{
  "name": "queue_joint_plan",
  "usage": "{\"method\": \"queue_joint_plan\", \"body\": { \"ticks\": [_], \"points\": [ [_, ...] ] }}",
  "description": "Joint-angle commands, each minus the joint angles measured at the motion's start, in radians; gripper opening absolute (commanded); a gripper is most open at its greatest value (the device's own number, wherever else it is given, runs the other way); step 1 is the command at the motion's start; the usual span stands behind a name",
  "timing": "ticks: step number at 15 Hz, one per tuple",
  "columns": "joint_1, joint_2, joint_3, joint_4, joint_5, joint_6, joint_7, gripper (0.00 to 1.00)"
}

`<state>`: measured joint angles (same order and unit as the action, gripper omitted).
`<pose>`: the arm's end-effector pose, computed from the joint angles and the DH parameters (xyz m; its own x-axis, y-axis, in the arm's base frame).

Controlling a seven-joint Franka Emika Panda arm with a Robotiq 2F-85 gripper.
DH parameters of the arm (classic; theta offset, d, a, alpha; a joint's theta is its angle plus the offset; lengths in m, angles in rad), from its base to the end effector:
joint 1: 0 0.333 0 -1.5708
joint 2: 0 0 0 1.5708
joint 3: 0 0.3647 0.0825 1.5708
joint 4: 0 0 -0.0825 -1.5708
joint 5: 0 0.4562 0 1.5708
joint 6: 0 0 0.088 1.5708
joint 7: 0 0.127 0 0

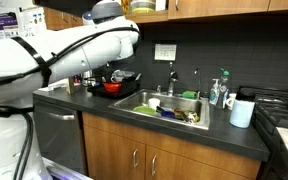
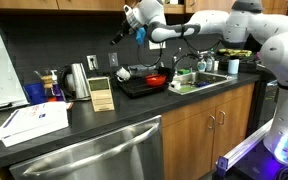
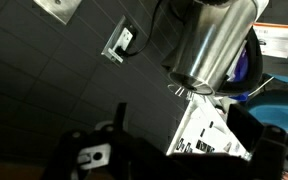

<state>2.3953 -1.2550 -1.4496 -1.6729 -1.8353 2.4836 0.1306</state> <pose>0.7237 0.2764 0.5260 0.0423 0.6351 0.7713 0.6531 -0.6018 0.4597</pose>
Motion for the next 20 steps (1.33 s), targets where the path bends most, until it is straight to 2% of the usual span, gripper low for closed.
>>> {"method": "queue_joint_plan", "body": {
  "ticks": [1,10,20],
  "points": [
    [-0.056,0.066,-0.005,-0.02,-0.008,-0.023,0.022,1.0],
    [-0.154,0.092,0.003,-0.05,-0.033,-0.038,0.03,1.0],
    [-0.285,0.202,0.073,-0.072,-0.008,-0.038,0.048,1.0]
  ]
}}
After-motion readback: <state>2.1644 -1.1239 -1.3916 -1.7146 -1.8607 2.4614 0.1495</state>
